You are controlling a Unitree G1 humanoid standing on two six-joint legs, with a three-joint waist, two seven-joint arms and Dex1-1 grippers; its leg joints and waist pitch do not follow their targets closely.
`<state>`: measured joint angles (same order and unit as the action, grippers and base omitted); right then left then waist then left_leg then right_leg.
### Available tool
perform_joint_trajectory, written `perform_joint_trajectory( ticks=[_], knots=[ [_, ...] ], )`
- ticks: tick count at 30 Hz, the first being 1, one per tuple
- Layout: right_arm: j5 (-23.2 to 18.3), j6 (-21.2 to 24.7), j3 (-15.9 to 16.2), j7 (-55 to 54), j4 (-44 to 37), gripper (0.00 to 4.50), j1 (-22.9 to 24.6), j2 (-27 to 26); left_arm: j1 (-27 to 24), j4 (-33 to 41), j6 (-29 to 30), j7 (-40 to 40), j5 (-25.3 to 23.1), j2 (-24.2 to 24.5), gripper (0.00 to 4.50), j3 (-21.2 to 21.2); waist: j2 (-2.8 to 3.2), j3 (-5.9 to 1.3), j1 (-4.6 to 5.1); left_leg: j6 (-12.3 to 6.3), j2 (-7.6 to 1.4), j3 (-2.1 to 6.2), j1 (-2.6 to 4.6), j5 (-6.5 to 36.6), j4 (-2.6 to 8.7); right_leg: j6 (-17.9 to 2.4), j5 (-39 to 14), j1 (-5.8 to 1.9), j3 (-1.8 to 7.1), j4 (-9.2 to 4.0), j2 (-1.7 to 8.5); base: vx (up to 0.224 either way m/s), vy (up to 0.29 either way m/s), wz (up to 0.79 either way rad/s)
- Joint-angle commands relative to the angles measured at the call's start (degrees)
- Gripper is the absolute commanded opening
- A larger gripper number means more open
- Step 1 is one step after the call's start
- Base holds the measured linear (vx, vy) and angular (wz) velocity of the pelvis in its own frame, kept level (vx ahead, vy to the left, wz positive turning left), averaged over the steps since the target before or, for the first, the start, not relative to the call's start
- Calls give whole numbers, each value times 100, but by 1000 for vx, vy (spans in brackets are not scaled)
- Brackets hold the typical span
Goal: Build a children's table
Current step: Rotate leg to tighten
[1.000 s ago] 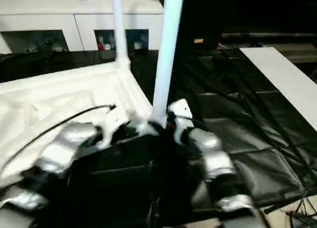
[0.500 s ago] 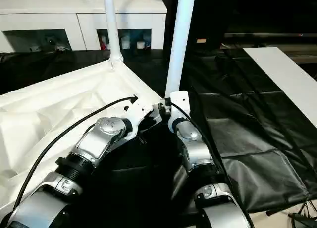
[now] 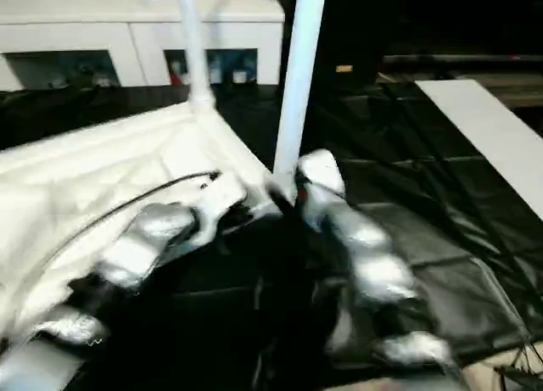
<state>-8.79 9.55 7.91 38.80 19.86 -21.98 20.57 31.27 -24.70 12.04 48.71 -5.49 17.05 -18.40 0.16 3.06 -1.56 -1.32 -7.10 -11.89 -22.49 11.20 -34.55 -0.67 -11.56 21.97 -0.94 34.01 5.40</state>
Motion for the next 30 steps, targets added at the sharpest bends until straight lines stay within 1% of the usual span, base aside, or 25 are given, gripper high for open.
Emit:
perform_joint_trajectory(
  ticks=[1,2,3,4,5,6,7,8,9,10,11,12,13,14,15,16,17,18,20,22,23,25,26,27,30],
  knots=[
    [-111,67,105,587,-226,386,26,96,-120,160,-176,596,86,102,0,-226,-52,-346,-14,-441,-641,305,158,1168,498,-1210,-422,-162,181,-329,406,0,0,0],
    [-149,66,137,817,-289,386,94,246,-206,329,-243,821,160,238,0,-259,-48,-348,-1,-458,-619,279,168,1072,490,-1301,-337,-134,176,-317,377,0,0,0],
    [-379,299,181,1203,-333,386,39,273,-17,-5,-173,1082,177,105,0,-393,-90,-347,13,-520,-594,263,160,1040,468,-1392,-312,-151,172,-309,369,0,0,0],
    [-526,438,154,1411,-424,386,55,358,68,-168,-277,1212,191,39,0,-442,-71,-348,-11,-526,-614,267,171,1041,471,-1411,-356,-146,178,-311,393,0,0,0],
    [-534,447,154,1423,-428,386,56,361,62,-153,-270,1227,203,47,0,-437,-63,-343,-26,-519,-628,263,188,1052,470,-1429,-422,-132,182,-316,395,0,0,0],
    [-629,550,152,1570,-479,386,70,404,-2,21,-184,1396,345,150,0,-376,-76,-337,-59,-472,-652,268,207,1036,483,-1455,-450,-118,183,-311,406,0,0,0],
    [-705,632,196,1775,-542,386,89,485,-176,471,-50,1652,603,394,0,-241,-75,-346,-67,-447,-643,269,207,1016,486,-1468,-443,-130,168,-294,395,0,0,0],
    [-706,636,199,1782,-542,386,89,487,-180,484,-46,1658,608,402,0,-238,-84,-343,-67,-431,-660,277,190,1013,501,-1476,-409,-143,165,-276,402,0,0,0],
    [-770,721,298,2073,-593,386,79,604,-257,770,9,1868,716,625,0,-237,-78,-339,-55,-418,-652,267,199,1035,500,-1479,-422,-124,167,-281,392,0,0,0],
    [-770,721,298,2073,-593,386,79,604,-257,770,9,1868,716,625,0,-237,-72,-348,-59,-404,-643,264,207,1047,491,-1489,-423,-127,159,-271,385,0,0,0],
    [-781,757,330,2217,-593,386,69,647,-247,765,-3,1900,708,658,0,-243,-118,-331,-49,-399,-634,244,209,1076,495,-1492,-467,-109,165,-293,372,0,0,0],
    [-760,765,338,2251,-587,386,63,659,-242,751,-9,1907,704,659,0,-237,-94,-329,-73,-366,-637,239,225,1119,488,-1488,-549,-101,175,-299,390,0,0,0],
    [-760,765,338,2251,-587,386,63,659,-242,751,-9,1907,704,659,0,-237,-94,-326,-72,-343,-636,237,218,1126,489,-1481,-580,-102,176,-299,391,0,0,0],
    [-577,602,376,2306,-592,386,58,786,-215,679,-65,1963,636,642,0,-215,-96,-325,-84,-289,-641,240,217,1122,495,-1456,-629,-108,176,-303,395,0,0,0],
    [-520,540,372,2327,-579,386,66,848,-199,640,-81,1973,610,621,0,-200,-98,-323,-84,-241,-638,243,216,1129,500,-1422,-655,-112,170,-299,383,0,0,0],
    [-506,534,362,2336,-577,386,72,880,-192,634,-70,1972,617,620,0,-199,-103,-324,-90,-227,-640,239,224,1135,501,-1411,-654,-110,174,-301,387,0,0,0],
    [-506,534,362,2336,-577,386,72,880,-192,634,-70,1972,617,620,0,-199,-108,-328,-92,-217,-636,238,218,1126,496,-1406,-638,-118,176,-296,393,0,0,0],
    [-485,525,357,2338,-539,386,66,902,-199,673,-34,1953,648,643,0,-216,-126,-328,-89,-228,-633,237,209,1111,495,-1400,-624,-121,175,-295,393,0,0,0],
    [-471,510,351,2326,-499,386,49,899,-203,696,-19,1928,661,660,0,-225,-115,-339,-95,-256,-631,236,212,1046,480,-1413,-540,-123,179,-286,405,0,0,0],
    [-474,486,293,2222,-386,386,-6,825,-212,694,-29,1897,665,685,0,-231,-120,-344,-104,-305,-630,229,211,967,465,-1444,-454,-125,177,-280,406,0,0,0],
    [-474,486,293,2222,-386,370,-6,825,-212,694,-29,1897,665,685,0,-231,-121,-343,-100,-316,-628,230,205,939,463,-1453,-434,-127,176,-278,405,0,0,0],
    [-523,470,245,2171,-293,370,-67,727,-211,676,-54,1876,648,672,0,-203,-115,-347,-94,-329,-627,229,207,931,462,-1467,-441,-126,168,-270,392,0,0,0],
    [-541,470,240,2177,-274,351,-79,707,-209,666,-60,1867,642,661,0,-192,-125,-347,-95,-331,-628,225,210,929,458,-1466,-442,-123,169,-270,391,0,0,0],
    [-557,475,226,2186,-248,336,-94,666,-204,649,-68,1864,633,657,0,-186,-121,-348,-101,-333,-633,224,213,912,455,-1468,-436,-126,172,-267,397,0,0,0],
    [-559,472,228,2190,-223,320,-105,623,-198,629,-75,1852,627,653,0,-180,-116,-354,-106,-340,-632,222,210,850,450,-1473,-373,-130,165,-254,392,0,0,0]
  ],
)
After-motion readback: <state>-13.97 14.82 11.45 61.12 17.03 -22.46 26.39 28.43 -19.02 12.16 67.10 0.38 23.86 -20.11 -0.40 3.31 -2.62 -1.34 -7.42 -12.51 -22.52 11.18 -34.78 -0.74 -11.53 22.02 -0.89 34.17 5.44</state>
